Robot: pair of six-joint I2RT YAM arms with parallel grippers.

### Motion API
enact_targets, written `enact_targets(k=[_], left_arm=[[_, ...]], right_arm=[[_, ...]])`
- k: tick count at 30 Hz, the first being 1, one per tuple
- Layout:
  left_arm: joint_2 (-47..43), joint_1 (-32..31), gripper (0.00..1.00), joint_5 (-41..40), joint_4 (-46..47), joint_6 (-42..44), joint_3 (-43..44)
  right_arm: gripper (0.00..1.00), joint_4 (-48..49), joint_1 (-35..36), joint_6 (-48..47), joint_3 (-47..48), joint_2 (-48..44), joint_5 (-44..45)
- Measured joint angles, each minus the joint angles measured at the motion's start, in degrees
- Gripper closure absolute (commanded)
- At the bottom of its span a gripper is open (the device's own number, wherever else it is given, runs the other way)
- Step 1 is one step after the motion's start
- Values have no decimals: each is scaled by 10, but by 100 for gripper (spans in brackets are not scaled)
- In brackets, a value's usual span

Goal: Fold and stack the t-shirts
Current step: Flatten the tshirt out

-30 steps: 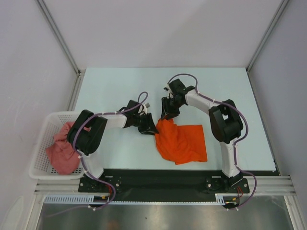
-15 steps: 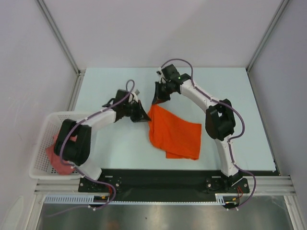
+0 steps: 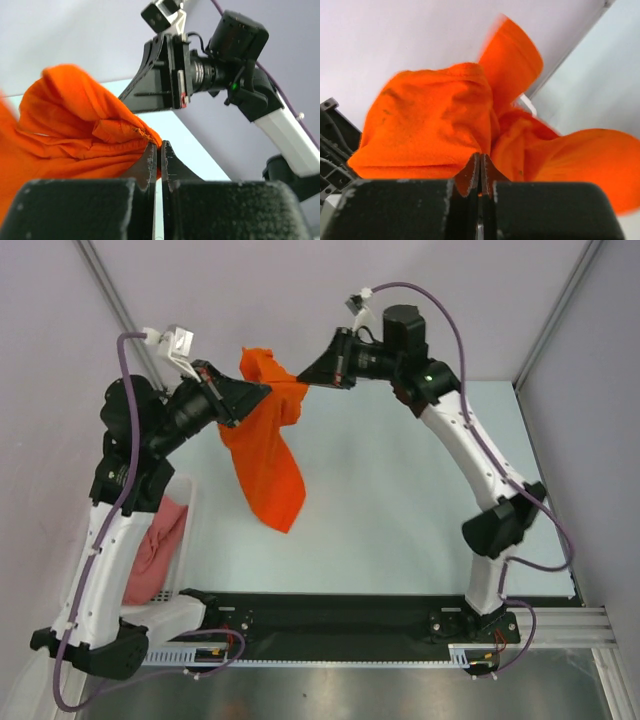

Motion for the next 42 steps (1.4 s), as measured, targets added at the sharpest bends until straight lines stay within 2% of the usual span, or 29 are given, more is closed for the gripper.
enact_targets(k=[2, 6, 8, 9, 11, 12, 14, 15, 16, 20, 22, 23, 24, 26, 29, 32, 34, 37, 42], left_arm=[[-9, -31, 100, 4, 3, 0, -8], [-7, -148, 100, -6, 13, 2, -91], [19, -209, 98, -18, 12, 3, -130], [43, -242, 85, -25, 12, 7, -149], [97, -296, 70, -30, 1, 19, -171], [131, -320, 59, -28, -16, 25, -172], [175, -356, 42, -32, -44, 39, -173], [181, -368, 26, -35, -57, 42, -175], [179, -373, 23, -43, -69, 46, -177], [130, -339, 22, -87, -87, 47, -178], [101, -293, 25, -110, -94, 42, -184], [89, -256, 26, -120, -97, 38, -192], [84, -228, 28, -127, -99, 36, -199], [87, -167, 30, -146, -108, 33, -217], [133, -128, 37, -177, -120, 45, -225], [197, -123, 43, -195, -131, 66, -225], [234, -123, 41, -196, -143, 75, -225], [249, -123, 29, -200, -155, 72, -238], [212, -123, 29, -203, -153, 59, -308]], right_arm=[[100, 24, -11, -7, -88, -71, 3], [100, 49, -80, -17, -328, -231, 6], [100, 37, -120, -28, -435, -282, 11], [100, 29, -140, -37, -490, -302, 17], [100, -10, -174, -60, -582, -318, 40], [100, -31, -189, -76, -618, -317, 71], [100, -89, -222, -103, -661, -298, 135], [99, -111, -235, -113, -669, -289, 163], [94, -135, -253, -124, -673, -277, 194], [62, -183, -308, -154, -671, -266, 294], [52, -195, -322, -170, -663, -266, 325], [41, -199, -322, -180, -657, -266, 334], [37, -200, -316, -188, -650, -266, 336], [33, -200, -287, -204, -635, -266, 342], [31, -188, -228, -216, -617, -265, 329], [41, -169, -169, -218, -604, -249, 280], [43, -157, -130, -216, -602, -227, 258], [38, -153, -76, -217, -602, -180, 251], [34, -154, -35, -230, -586, -126, 242]])
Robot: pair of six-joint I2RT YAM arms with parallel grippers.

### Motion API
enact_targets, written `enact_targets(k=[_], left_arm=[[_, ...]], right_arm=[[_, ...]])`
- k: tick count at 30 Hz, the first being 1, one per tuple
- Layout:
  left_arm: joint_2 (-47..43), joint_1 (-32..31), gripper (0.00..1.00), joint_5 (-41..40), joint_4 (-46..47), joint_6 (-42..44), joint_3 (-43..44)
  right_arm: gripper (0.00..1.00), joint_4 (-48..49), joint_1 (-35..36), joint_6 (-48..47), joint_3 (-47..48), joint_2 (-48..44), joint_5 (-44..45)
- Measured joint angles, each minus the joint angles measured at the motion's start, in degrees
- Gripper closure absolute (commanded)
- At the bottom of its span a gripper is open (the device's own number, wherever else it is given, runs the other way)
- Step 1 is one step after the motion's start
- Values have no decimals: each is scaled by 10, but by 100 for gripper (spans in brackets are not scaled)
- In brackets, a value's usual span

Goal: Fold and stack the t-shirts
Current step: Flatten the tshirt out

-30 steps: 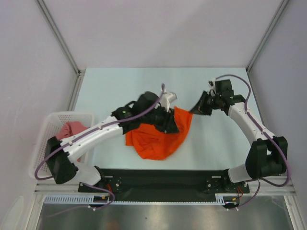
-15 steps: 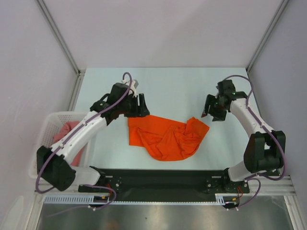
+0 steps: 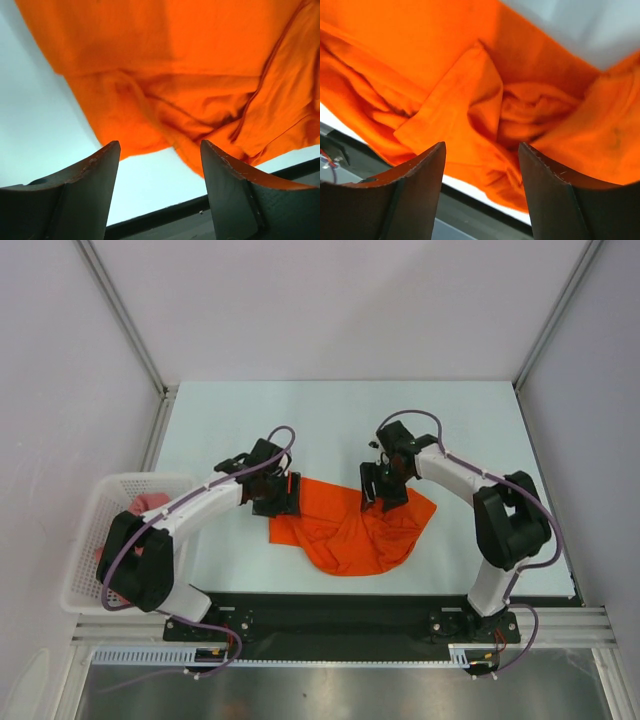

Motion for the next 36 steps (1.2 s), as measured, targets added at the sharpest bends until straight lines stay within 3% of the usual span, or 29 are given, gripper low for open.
enact_targets(k=[10, 13, 14, 16, 18, 30, 36], left_arm=[[-15, 4, 36, 10, 7, -27, -48], [-40, 18, 37, 6, 10, -30, -58], [-52, 27, 38, 6, 11, -30, -62], [-72, 50, 39, 5, 10, -33, -68], [-83, 70, 39, 5, 11, -33, -72], [-89, 105, 36, 5, 12, -33, -73], [-63, 118, 30, 5, 16, -32, -49]], right_arm=[[38, 20, 13, -25, 76, 105, 16], [55, 24, 15, -34, 103, 134, 18], [69, 26, 16, -37, 110, 143, 19], [88, 29, 17, -41, 115, 153, 20], [99, 26, 19, -43, 114, 154, 21], [100, 3, 41, -47, 15, -9, -28], [100, -57, 138, -75, -70, -175, -148]])
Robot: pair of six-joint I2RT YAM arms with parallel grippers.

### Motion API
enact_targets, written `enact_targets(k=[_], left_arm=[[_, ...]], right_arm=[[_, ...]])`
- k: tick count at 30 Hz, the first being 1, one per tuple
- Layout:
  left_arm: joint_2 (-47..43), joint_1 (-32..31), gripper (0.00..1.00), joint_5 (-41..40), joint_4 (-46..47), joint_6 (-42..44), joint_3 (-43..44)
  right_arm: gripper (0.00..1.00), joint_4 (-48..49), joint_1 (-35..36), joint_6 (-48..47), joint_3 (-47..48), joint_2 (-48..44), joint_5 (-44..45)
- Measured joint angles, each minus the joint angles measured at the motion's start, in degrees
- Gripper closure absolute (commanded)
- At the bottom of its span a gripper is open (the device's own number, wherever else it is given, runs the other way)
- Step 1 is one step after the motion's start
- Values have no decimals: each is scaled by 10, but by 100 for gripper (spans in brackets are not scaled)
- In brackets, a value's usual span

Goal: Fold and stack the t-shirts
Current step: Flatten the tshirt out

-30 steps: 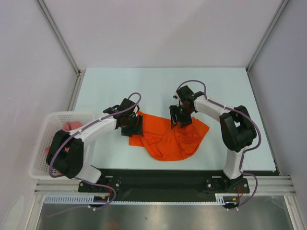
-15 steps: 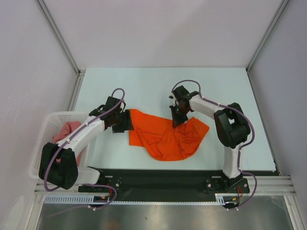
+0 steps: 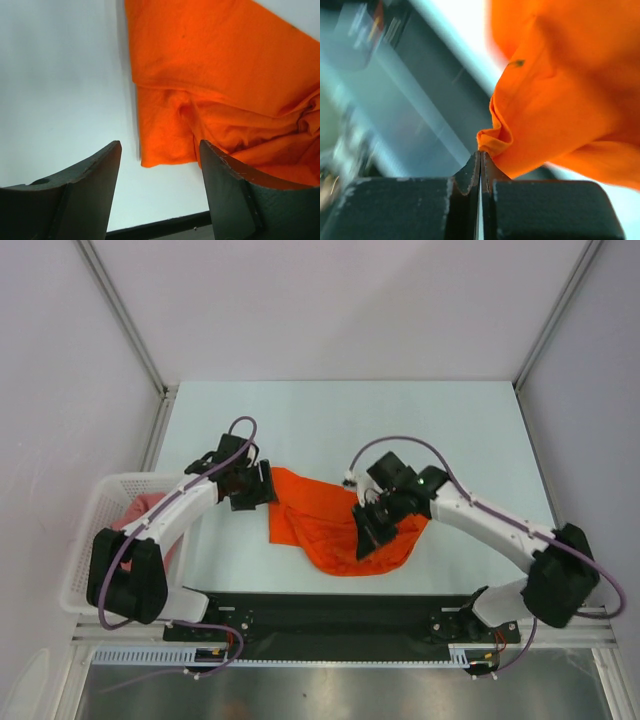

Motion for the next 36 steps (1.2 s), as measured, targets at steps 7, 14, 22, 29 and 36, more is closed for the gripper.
enact_targets(k=[7, 14, 22, 29, 36], left_arm=[[76, 9, 23, -4, 9, 10, 58], [186, 11, 22, -17, 7, 34, 139], [263, 12, 32, -18, 0, 60, 192], [323, 14, 59, -9, -3, 79, 228], [328, 16, 99, 2, -4, 88, 232]], right_arm=[[37, -85, -24, 78, -158, -228, -103], [21, -38, -252, 157, -154, -234, 24], [20, 58, -299, 148, -23, 29, 148], [39, 83, -258, 144, 85, 158, 224], [70, 86, -188, 155, 111, 241, 283]])
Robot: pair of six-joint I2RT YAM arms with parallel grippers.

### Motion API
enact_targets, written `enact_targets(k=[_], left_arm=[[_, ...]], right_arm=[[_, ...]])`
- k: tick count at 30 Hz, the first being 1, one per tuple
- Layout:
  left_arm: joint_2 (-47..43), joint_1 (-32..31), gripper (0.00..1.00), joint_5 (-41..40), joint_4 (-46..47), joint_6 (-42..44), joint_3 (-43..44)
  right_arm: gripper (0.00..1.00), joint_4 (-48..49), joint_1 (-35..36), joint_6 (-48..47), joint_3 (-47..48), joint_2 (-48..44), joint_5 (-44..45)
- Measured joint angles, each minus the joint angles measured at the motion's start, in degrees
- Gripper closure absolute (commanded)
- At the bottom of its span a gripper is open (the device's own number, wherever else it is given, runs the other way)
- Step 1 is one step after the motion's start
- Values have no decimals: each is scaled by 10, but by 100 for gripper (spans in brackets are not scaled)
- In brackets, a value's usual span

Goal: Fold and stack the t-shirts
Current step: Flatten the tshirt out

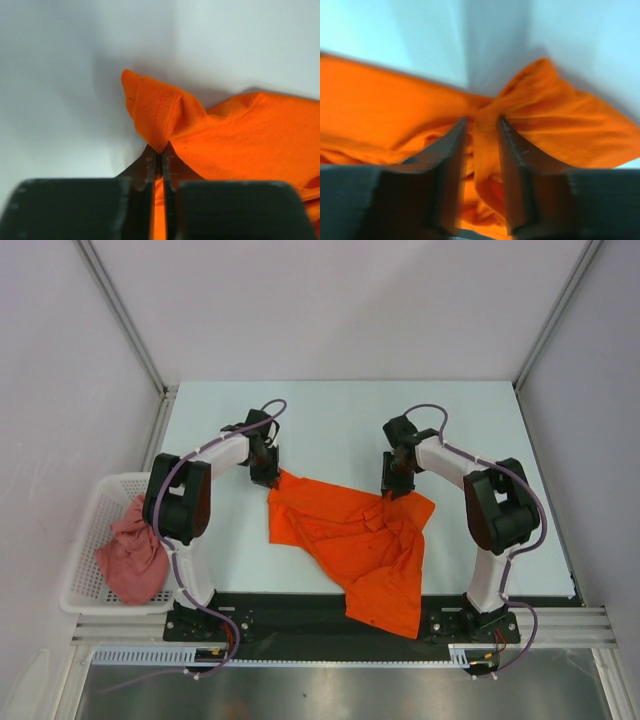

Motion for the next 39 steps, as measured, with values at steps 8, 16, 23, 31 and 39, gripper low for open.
enact_targets(k=[8, 16, 23, 31, 39], left_arm=[[-41, 0, 100, -7, -5, 5, -15], [-302, 0, 100, -56, -37, -10, -33], [-502, 2, 100, -88, -61, -44, -63], [-578, 3, 99, -156, -152, -80, -67], [-576, 5, 46, -182, -138, -96, -66]], right_arm=[[100, -19, 0, -9, 4, 17, 76], [100, -80, 0, -23, -17, -185, 99], [100, -110, -14, -16, -17, -417, 90], [100, -156, -39, -5, 31, -515, 102], [100, -138, -118, -2, 47, -471, 125]])
